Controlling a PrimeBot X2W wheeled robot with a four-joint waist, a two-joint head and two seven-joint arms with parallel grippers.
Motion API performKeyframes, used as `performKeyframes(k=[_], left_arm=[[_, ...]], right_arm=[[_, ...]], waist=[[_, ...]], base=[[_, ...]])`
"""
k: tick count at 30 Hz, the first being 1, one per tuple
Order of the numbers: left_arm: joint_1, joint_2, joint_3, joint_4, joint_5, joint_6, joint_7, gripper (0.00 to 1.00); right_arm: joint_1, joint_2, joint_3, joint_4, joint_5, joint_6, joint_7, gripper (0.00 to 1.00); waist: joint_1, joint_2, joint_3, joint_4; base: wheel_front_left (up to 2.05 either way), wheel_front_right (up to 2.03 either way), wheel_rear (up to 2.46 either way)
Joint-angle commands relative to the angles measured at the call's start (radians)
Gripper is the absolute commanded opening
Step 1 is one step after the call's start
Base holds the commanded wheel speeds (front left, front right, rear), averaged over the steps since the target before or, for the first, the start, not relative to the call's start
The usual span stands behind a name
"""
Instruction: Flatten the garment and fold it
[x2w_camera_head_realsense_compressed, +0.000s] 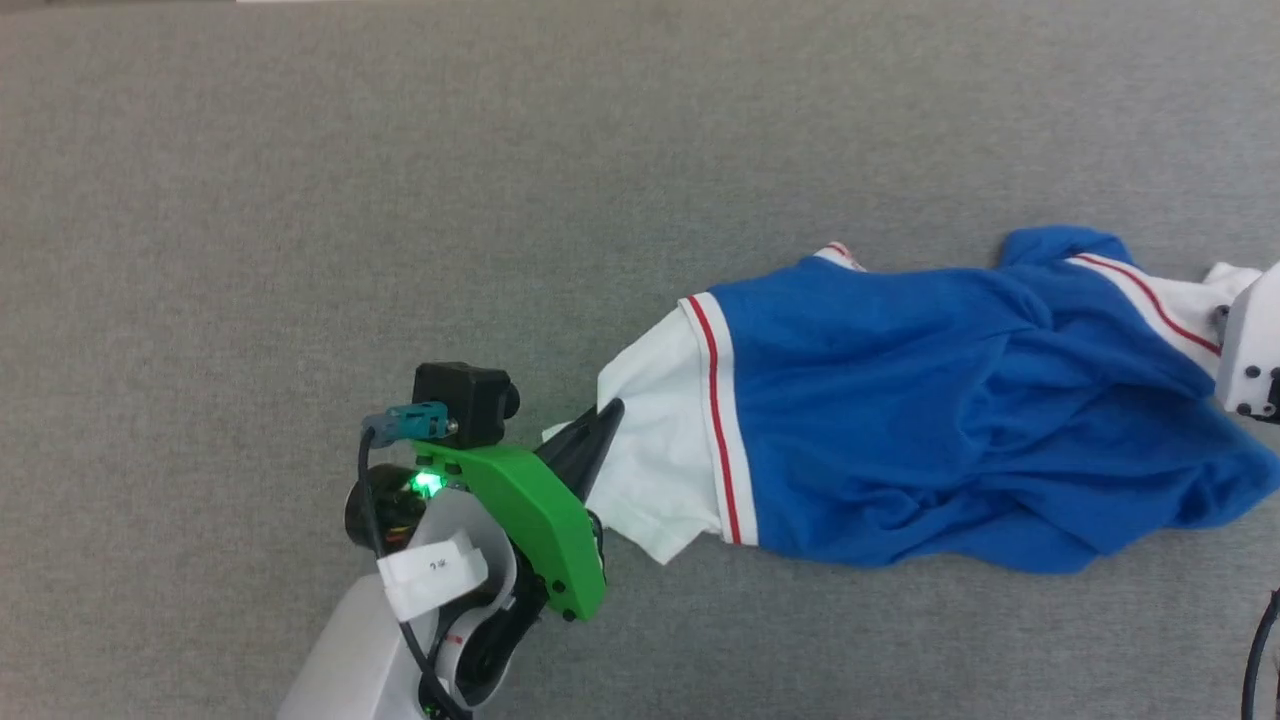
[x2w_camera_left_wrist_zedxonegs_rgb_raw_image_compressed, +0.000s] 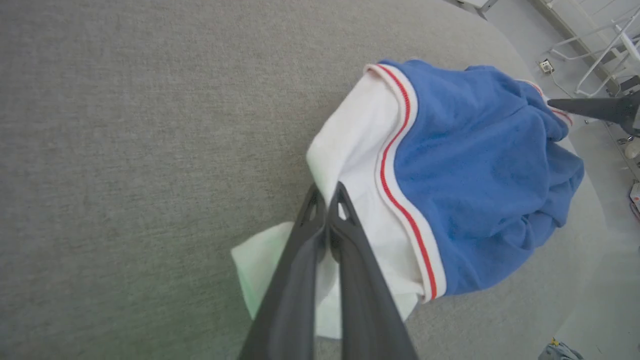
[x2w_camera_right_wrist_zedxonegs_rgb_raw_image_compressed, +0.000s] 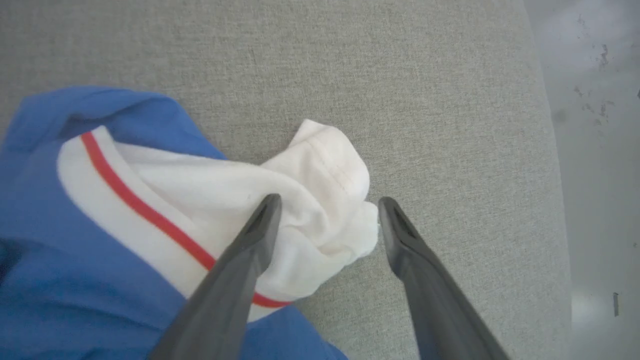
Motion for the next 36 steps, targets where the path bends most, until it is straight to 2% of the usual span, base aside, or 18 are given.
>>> performKeyframes(k=[1, 7, 8, 9, 10, 17, 23, 27, 33, 36], left_arm=[[0.016, 0.007, -0.001, -0.009, 0.004, 0.001, 0.003, 0.00], [0.018, 0.021, -0.008, -0.026, 0.007, -0.002, 0.013, 0.00], [0.017, 0.023, -0.009, -0.027, 0.007, -0.002, 0.013, 0.00], [0.018, 0.023, -0.010, -0.027, 0.006, -0.003, 0.013, 0.00], [0.017, 0.022, -0.010, -0.026, 0.005, -0.003, 0.010, 0.00], [-0.001, 0.009, 0.015, -0.016, -0.005, -0.004, -0.054, 0.00], [-0.114, 0.006, 0.098, 0.021, -0.071, -0.024, -0.099, 0.00], [-0.285, 0.061, 0.158, 0.105, -0.076, -0.039, -0.083, 0.00], [-0.524, 0.140, 0.222, 0.244, -0.042, -0.039, -0.097, 0.00], [-0.605, 0.161, 0.245, 0.280, -0.028, -0.029, -0.118, 0.00]], right_arm=[[-0.020, 0.004, -0.010, 0.009, -0.015, -0.002, 0.005, 1.00], [-0.030, 0.028, -0.056, 0.065, -0.055, -0.002, 0.014, 1.00], [-0.032, 0.034, -0.066, 0.076, -0.056, -0.002, 0.018, 0.62], [-0.034, 0.040, -0.070, 0.081, -0.052, -0.002, 0.016, 0.36], [-0.038, 0.047, -0.077, 0.084, -0.045, -0.002, 0.005, 0.00], [-0.062, 0.058, -0.066, 0.027, 0.047, -0.002, -0.071, 0.00], [-0.109, 0.073, 0.004, -0.101, 0.254, -0.002, -0.042, 0.00], [-0.204, 0.108, 0.013, -0.145, 0.387, -0.002, 0.015, 0.00], [-0.361, 0.134, 0.030, -0.137, 0.456, -0.002, 0.019, 0.00], [-0.417, 0.141, 0.033, -0.128, 0.488, -0.002, 0.002, 0.00]], waist=[[0.0000, 0.0000, 0.056, 0.035], [0.0000, 0.0000, 0.080, 0.042], [0.0000, 0.0000, 0.082, 0.041], [0.0000, 0.0000, 0.082, 0.039], [0.0000, 0.0000, 0.080, 0.037], [0.0000, 0.0000, 0.023, 0.022], [0.0000, 0.0000, -0.064, 0.007], [0.0000, 0.0000, -0.119, -0.001], [0.0000, 0.0000, -0.192, -0.005], [0.0000, 0.0000, -0.222, -0.002]], base=[[0.00, 0.00, 0.00], [0.00, 0.00, 0.00], [0.00, 0.00, 0.00], [0.00, 0.00, 0.00], [0.00, 0.00, 0.00], [0.00, 0.00, 0.00], [0.00, 0.00, 0.00], [0.00, 0.00, 0.00], [0.00, 0.00, 0.00], [0.00, 0.00, 0.00]])
